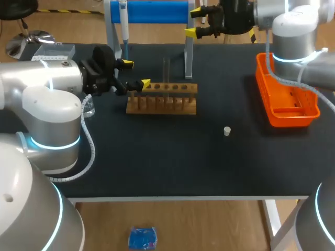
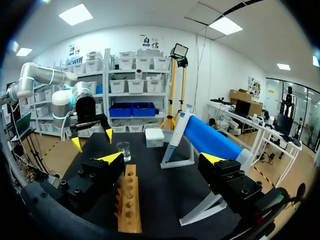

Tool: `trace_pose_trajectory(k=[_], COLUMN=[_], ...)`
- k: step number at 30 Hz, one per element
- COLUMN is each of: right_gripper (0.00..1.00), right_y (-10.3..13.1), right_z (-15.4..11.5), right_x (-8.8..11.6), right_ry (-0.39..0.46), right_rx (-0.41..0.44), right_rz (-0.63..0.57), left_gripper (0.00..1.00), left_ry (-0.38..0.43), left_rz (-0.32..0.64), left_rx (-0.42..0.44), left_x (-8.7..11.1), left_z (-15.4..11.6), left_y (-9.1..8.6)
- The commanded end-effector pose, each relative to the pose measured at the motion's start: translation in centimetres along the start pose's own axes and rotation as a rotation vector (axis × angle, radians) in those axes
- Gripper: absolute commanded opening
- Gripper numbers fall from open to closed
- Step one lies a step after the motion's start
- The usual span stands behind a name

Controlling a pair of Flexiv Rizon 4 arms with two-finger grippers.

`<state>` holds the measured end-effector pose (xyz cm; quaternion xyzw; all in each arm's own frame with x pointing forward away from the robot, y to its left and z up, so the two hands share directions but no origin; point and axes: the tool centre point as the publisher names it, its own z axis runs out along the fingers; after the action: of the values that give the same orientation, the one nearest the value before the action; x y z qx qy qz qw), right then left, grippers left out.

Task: Invert the test tube, pick up the pipette, mount the tip to pipette, aspirate from beaker and dispense into the tube, eject the tip, return the pipette, and cap with the stopper.

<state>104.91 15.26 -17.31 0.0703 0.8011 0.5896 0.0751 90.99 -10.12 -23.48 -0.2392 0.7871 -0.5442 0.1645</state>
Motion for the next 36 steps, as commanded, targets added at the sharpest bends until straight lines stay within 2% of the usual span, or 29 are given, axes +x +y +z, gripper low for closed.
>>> trace_pose_trajectory(k=[1,9,12,15,25,36], right_gripper=[1.00,1.00,1.00,1.00,1.00,1.00], right_y=[-0.5,-3.3,-4.6,-6.4,-12.2,-18.1], right_z=[-5.2,-12.3,-13.8,-15.7,-18.5,-17.7], right_x=[3.5,9.2,10.2,12.2,17.2,21.4], right_ry=[-0.007,0.014,0.009,0.005,0.023,0.029], right_rx=[0.019,0.028,0.020,0.017,0.037,0.068], right_rz=[-0.011,-0.028,-0.012,0.000,0.044,0.064], left_gripper=[1.00,1.00,1.00,1.00,1.00,1.00], left_ry=[-0.003,-0.003,-0.003,-0.003,-0.003,-0.003], left_rz=[0.000,0.000,0.000,0.000,0.000,0.000], left_rx=[0.005,0.005,0.005,0.005,0.005,0.005], left_x=[0.1,0.1,0.1,0.1,0.1,0.1], left_z=[0.1,0.1,0.1,0.1,0.1,0.1], left_y=[0.1,0.1,0.1,0.1,0.1,0.1])
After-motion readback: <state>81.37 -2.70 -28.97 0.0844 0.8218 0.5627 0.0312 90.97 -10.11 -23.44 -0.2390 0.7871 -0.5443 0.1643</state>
